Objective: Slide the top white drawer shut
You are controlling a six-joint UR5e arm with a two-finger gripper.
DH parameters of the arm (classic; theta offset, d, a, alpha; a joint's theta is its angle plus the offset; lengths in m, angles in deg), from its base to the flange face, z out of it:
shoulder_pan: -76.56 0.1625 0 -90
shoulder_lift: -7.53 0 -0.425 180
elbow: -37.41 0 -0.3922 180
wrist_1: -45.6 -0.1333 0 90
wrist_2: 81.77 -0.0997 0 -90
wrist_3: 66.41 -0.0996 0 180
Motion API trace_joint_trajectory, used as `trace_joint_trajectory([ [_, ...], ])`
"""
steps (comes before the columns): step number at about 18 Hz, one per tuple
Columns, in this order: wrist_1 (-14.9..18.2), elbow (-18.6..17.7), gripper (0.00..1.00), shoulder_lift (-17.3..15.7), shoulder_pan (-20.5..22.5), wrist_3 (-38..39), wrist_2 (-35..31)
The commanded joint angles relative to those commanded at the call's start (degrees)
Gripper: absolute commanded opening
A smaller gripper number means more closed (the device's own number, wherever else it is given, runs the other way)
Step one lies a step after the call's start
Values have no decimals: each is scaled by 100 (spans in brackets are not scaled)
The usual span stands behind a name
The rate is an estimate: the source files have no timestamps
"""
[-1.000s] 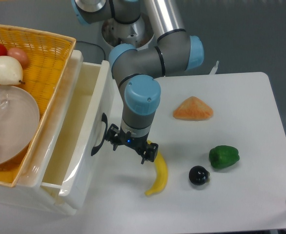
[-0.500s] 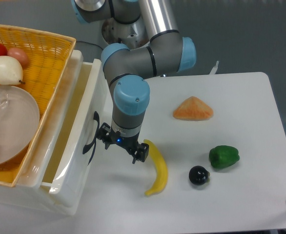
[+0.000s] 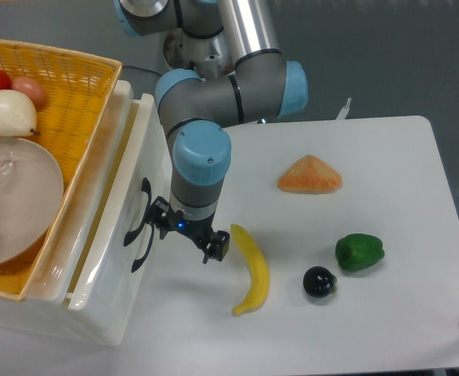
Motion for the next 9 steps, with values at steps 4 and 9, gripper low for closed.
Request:
trace_joint_trajectory([
  [4,0,0,100,-9,-62,0,0],
  [9,-9,0,100,0,-88,9,-9],
])
